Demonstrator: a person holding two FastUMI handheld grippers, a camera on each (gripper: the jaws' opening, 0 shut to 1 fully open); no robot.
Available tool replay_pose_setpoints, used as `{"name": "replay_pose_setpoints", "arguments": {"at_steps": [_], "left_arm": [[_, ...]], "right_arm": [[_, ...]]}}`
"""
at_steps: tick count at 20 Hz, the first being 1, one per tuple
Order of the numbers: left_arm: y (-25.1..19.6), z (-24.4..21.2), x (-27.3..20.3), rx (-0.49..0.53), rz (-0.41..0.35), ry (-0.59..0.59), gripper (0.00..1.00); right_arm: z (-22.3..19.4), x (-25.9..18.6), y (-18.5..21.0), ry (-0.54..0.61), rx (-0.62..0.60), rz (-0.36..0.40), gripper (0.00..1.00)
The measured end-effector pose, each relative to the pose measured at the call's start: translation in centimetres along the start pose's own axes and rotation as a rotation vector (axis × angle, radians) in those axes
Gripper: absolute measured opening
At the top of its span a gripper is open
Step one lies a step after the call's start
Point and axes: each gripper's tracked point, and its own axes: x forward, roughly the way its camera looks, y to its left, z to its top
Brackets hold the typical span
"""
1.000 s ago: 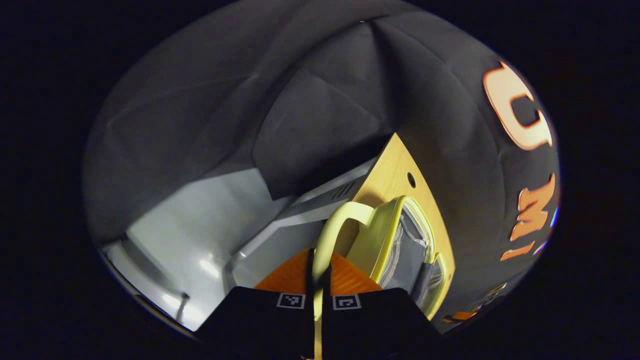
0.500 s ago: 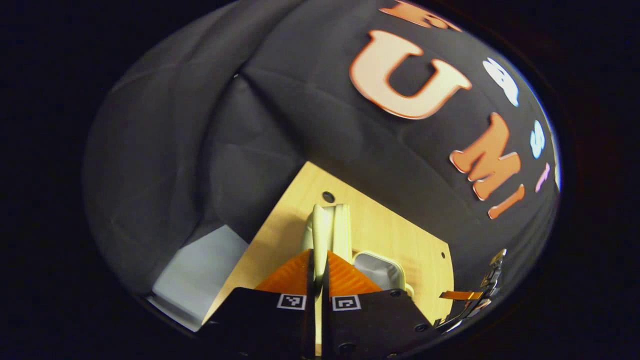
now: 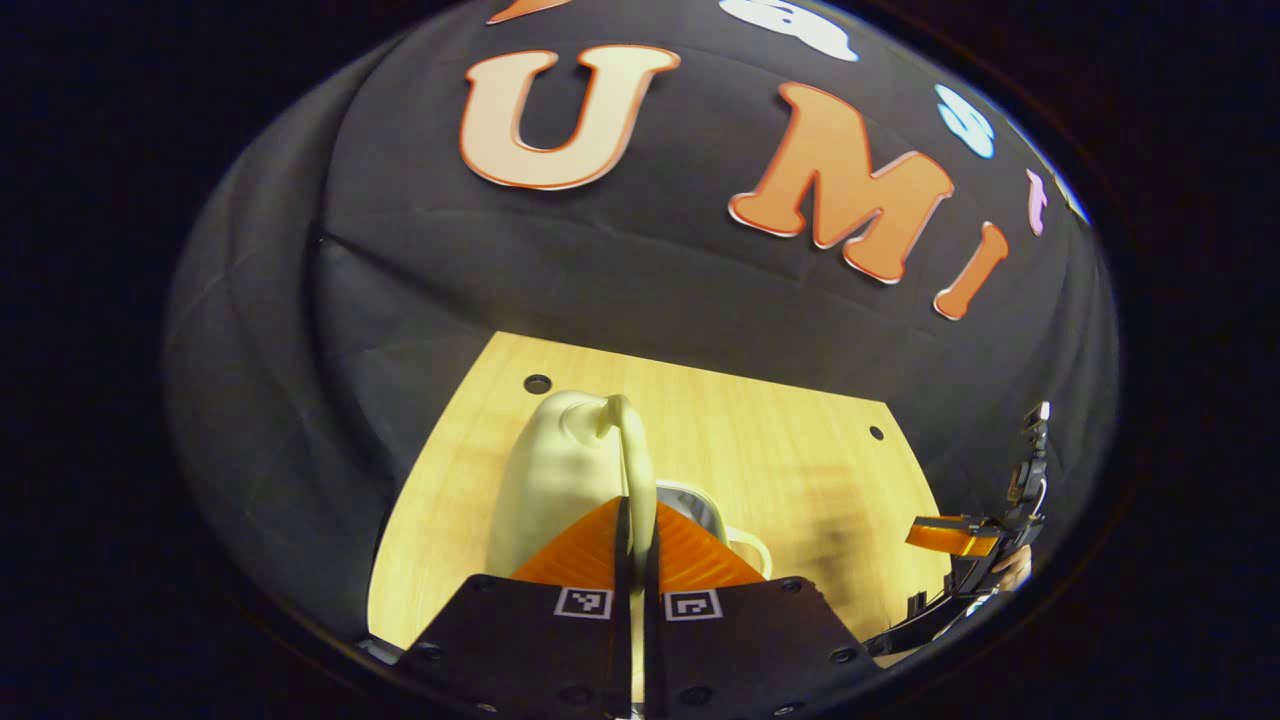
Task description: First open the suitcase, pack the skin care products into it, and then close the suitcase.
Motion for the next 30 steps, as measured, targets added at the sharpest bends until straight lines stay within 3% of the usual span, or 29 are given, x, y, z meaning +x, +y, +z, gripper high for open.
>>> {"name": "replay_pose_setpoints", "arguments": {"at_steps": [5, 11, 16, 19, 26, 28, 29, 30], "left_arm": [[-7.0, -3.9, 4.1, 0.033, -0.007, 0.078, 0.05], [-12.2, -8.8, 8.6, 0.077, -0.016, 0.181, 0.05], [-14.5, -13.0, 12.1, 0.136, 0.000, 0.262, 0.05], [-14.7, -15.0, 13.8, 0.118, 0.022, 0.317, 0.07], [-15.7, -15.9, 13.9, 0.234, 0.121, 0.362, 0.05], [-15.6, -15.8, 13.9, 0.283, 0.153, 0.355, 0.08], [-16.4, -15.8, 13.9, 0.281, 0.131, 0.350, 0.08], [-16.6, -15.7, 13.9, 0.267, 0.126, 0.348, 0.22]], "right_arm": [[0.0, -2.8, -5.3, -0.017, 0.007, -0.026, 0.96], [-0.6, -4.9, -9.3, -0.027, 0.033, -0.049, 0.95], [-2.1, -6.3, -12.0, -0.012, 0.057, -0.077, 0.96], [-2.7, -7.2, -13.2, -0.006, 0.075, -0.089, 0.96], [-3.7, -8.4, -14.6, 0.007, 0.078, -0.117, 0.96], [-3.8, -8.6, -14.4, 0.003, 0.075, -0.113, 0.96], [-3.8, -8.5, -14.3, 0.003, 0.070, -0.112, 0.96], [-3.9, -8.5, -14.3, 0.001, 0.063, -0.113, 0.96]]}}
